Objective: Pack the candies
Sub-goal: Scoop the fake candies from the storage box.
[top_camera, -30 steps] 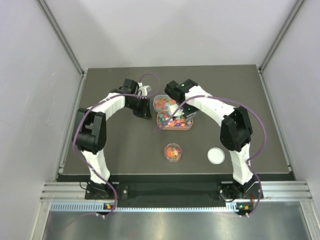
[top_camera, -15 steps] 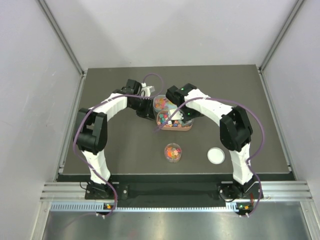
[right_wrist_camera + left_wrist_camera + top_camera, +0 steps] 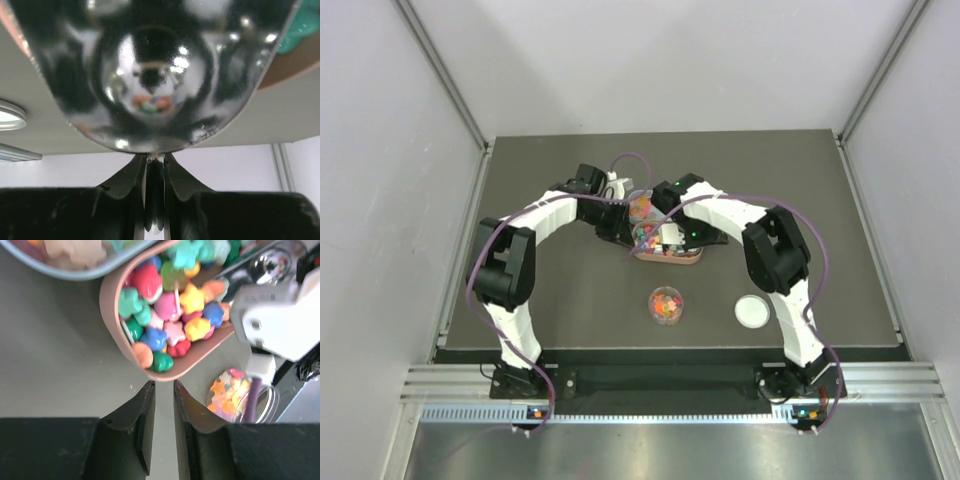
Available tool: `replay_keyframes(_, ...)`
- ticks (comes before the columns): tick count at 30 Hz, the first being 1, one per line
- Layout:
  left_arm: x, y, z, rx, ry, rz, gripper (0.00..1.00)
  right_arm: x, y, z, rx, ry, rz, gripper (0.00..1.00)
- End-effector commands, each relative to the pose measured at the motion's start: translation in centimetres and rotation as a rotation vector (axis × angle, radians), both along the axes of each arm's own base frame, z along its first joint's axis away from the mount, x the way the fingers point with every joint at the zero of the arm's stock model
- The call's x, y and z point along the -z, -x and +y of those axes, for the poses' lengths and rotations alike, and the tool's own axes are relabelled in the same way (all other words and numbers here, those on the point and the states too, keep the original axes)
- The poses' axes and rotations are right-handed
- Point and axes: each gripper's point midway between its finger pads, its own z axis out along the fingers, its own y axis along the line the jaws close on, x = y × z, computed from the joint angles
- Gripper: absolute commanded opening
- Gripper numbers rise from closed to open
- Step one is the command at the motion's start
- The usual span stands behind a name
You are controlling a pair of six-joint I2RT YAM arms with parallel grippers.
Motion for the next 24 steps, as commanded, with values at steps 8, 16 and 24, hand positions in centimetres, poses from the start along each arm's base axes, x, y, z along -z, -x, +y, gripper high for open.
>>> replay_keyframes(8,-2.5,-0.8,3.2,-0.079,0.019,-0.141,0.24,-1.7,1.6,-0.5,0.103,0.009,0.031,0.0)
replay_keyframes(16,-2.1,-1.1,4.6,-0.101,0.007,-0.138,0.24,-1.9,-0.6,1.2,0.058,0.012,-0.024,0.0)
replay_keyframes(24,-1.3,-0.7,4.9,-0.115,-0.007,-0.13,0.24,-0.5,-0.7,3.2,0.058,-0.024,-0.003,0.0)
